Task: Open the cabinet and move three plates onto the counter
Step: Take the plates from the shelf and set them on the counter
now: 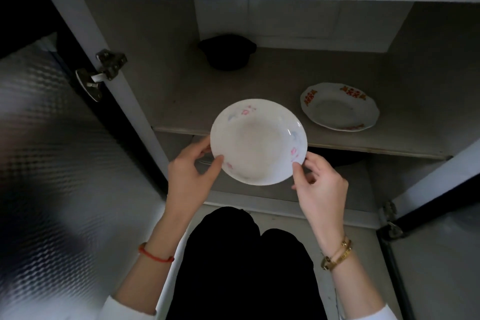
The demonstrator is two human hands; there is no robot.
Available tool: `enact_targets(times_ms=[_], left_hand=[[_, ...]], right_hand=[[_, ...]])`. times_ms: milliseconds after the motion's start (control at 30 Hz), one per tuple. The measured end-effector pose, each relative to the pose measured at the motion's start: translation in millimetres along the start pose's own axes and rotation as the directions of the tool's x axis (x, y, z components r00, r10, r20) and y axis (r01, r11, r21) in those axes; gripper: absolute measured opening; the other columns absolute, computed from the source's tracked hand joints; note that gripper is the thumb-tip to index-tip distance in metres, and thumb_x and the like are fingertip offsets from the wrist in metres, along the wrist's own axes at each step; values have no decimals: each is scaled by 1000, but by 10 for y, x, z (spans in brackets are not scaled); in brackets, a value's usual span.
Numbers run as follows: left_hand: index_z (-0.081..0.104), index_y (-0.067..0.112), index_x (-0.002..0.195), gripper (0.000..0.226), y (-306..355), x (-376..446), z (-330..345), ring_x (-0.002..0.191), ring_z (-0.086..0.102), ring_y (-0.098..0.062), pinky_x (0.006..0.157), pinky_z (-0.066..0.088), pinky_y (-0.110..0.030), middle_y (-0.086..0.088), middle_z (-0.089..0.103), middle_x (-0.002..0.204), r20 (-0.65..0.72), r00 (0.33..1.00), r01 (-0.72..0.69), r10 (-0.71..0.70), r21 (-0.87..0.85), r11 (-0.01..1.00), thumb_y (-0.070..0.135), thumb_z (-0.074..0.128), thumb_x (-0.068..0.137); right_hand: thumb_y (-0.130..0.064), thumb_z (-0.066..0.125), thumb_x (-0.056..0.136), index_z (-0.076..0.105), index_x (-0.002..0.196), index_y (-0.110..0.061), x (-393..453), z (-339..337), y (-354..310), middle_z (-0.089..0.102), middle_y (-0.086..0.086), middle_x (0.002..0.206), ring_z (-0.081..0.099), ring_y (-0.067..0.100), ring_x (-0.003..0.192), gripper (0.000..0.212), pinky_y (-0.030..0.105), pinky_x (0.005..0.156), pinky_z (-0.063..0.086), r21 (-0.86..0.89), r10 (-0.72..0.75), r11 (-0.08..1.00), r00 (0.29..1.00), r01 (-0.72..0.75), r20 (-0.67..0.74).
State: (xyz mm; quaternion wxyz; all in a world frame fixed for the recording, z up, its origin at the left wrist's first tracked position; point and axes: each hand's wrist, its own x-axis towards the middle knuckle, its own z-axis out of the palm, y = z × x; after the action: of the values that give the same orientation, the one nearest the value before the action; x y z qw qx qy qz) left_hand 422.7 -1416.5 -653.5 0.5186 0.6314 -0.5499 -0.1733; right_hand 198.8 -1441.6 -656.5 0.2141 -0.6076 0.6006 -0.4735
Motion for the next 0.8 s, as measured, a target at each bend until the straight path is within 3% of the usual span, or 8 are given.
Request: enact_targets(times_ms=[167,333,533,700,800], left_hand=[[64,39,120,43,65,-160,-3,98,64,6,88,45,-5,35,65,103,-1,1000,21,-21,-17,1000,20,73,82],[63,38,123,44,81,-189,65,102,63,8,87,45,-5,34,65,108,23,999,33,-32,-31,999,26,72,82],[62,37,125,47,34,-121,113,105,63,3,92,50,-23,20,67,116,11,997,71,-71,-36,997,42,70,79],[62,30,127,46,139,-46,-8,114,62,-13,96,53,-43,10,68,121,35,991,129,-130,8,992,31,74,82],[62,35,125,45,394,-34,-187,111,62,-11,93,53,-36,14,68,117,38,981,188,-191,61,980,33,74,81]], right_hand=[[-28,63,88,67,111,-24,-102,-120,41,66,-27,82,67,8,55,24,17,62,54,-2,6,1000,1000,-6,1],[-26,63,88,68,111,-24,-93,-181,85,67,-27,82,66,10,53,23,34,62,59,22,4,1000,1000,-4,-18],[-22,67,87,67,115,-22,-28,-134,108,63,-33,85,66,11,54,28,36,57,59,22,-9,1000,1000,10,-22],[-18,67,86,67,116,-19,39,-116,-74,63,-32,90,66,8,59,30,21,57,56,-12,-4,1000,1000,4,-8],[-18,67,87,66,117,-22,25,-210,-309,66,-30,91,66,6,64,31,12,59,52,-28,37,999,999,-36,31]])
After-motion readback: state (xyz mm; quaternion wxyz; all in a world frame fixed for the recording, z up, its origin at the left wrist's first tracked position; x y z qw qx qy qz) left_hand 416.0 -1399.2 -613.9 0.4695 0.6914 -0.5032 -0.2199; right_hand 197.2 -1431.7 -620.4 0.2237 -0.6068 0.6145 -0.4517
